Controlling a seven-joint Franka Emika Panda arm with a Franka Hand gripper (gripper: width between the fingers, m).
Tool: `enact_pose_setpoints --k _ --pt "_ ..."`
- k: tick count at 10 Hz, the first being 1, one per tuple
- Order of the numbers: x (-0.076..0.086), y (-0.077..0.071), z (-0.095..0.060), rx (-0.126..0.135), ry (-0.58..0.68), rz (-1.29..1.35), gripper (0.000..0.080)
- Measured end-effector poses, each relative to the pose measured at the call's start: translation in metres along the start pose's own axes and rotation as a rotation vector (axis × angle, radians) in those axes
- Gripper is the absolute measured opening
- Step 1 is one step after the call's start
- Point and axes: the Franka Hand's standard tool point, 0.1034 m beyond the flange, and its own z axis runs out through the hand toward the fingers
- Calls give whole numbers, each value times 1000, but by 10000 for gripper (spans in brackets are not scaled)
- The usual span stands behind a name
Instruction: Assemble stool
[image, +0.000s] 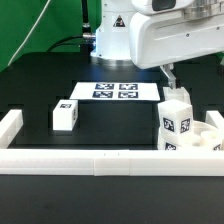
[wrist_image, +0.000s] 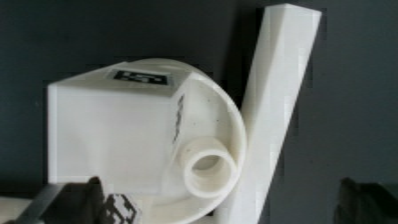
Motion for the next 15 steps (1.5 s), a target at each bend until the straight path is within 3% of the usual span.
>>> enact_pose_setpoints --k 2,6,9,15 --pt "7 -6 -3 -54 11 -244 649" --pt "6 -1 -1 -65 6 -458 649" --pt "3 6 2 -106 -24 -845 649" --pt "-3 13 7 -134 -78 -1249 649"
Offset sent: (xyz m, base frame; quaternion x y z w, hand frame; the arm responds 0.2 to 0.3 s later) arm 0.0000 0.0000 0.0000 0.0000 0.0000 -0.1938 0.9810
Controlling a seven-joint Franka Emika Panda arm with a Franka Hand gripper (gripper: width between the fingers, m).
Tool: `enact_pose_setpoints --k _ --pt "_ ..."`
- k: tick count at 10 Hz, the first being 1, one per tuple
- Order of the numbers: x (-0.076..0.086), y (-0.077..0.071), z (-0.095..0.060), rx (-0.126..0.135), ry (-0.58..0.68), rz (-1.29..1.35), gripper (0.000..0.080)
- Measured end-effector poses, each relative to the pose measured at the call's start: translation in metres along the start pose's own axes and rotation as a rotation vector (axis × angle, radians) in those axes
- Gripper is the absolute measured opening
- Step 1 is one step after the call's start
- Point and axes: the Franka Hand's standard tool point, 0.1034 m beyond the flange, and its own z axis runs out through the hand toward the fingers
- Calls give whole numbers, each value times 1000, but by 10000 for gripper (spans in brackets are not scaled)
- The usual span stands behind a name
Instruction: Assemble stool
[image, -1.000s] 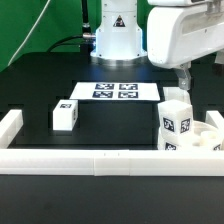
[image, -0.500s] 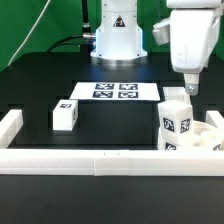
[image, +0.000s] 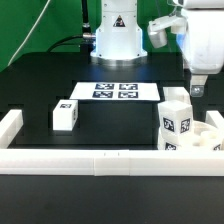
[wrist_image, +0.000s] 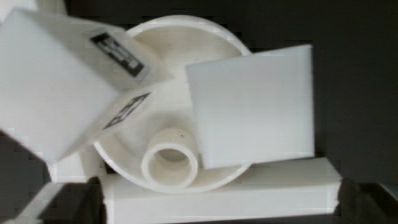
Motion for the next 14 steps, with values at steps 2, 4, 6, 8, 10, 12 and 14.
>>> enact_pose_setpoints --k 2,4,6,8,10,12,14 --pt "-1 -4 5 10 -3 -7 649" --pt "-4 -7 11 21 -4 -2 649" --pt "-5 -8 15 28 -5 9 649" --pt "-4 -10 18 33 -5 15 629" --pt "-7 -11 21 38 -6 19 435" --pt "-8 -11 21 39 -6 24 335" --pt "-8 -11 21 39 -7 65 335"
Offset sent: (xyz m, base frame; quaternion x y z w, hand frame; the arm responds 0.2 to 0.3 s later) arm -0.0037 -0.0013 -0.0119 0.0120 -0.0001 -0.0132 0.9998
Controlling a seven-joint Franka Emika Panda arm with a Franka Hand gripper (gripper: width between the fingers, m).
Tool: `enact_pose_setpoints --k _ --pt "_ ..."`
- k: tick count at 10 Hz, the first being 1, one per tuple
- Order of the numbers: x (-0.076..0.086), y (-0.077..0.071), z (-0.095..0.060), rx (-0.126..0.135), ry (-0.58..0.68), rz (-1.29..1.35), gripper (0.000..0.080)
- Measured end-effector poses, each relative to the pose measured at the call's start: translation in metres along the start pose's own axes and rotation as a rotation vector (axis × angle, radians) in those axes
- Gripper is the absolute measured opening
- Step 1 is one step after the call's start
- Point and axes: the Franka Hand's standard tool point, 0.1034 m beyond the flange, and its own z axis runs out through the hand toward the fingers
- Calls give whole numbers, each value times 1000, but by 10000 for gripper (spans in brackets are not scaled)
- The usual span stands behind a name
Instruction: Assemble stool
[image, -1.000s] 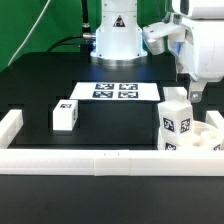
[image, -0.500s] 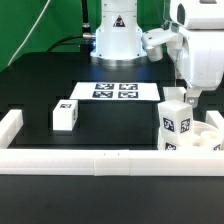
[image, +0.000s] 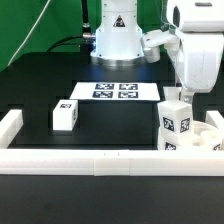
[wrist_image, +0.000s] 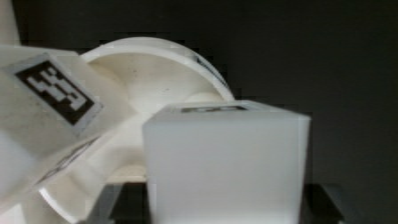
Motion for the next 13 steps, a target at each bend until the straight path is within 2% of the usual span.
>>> enact_pose_setpoints --k 1,6,11,13 --pt "0 0 0 0 1 60 335" --pt "1 -1 0 4 14 726 337" --pt "3 0 0 6 16 1075 337" --pt "6 0 0 17 35 1306 337"
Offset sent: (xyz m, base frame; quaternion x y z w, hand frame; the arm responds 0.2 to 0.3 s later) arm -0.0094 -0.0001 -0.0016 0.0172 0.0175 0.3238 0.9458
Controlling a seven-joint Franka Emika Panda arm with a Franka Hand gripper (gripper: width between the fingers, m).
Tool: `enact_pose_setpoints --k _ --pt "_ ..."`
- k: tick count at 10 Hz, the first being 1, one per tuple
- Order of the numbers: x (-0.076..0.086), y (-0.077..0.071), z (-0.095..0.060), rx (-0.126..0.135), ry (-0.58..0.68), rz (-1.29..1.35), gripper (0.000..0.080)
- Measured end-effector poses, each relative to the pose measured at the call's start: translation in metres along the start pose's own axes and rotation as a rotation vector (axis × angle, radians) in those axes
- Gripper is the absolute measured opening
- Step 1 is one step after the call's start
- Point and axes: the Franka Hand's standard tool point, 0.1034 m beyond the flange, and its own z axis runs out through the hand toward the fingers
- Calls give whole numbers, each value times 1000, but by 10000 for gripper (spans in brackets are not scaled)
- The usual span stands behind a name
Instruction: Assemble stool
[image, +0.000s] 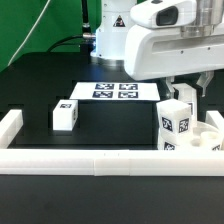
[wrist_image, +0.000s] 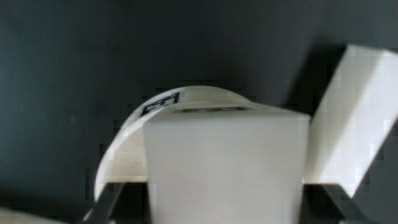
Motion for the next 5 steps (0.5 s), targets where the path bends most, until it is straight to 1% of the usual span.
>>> enact_pose_setpoints --k 1,2,3,5 --pt "1 -3 0 6 8 123 337" --pt "2 -4 0 13 15 188 337" --pt "4 -6 0 27 24 311 337" --pt "6 -8 0 54 37 476 337"
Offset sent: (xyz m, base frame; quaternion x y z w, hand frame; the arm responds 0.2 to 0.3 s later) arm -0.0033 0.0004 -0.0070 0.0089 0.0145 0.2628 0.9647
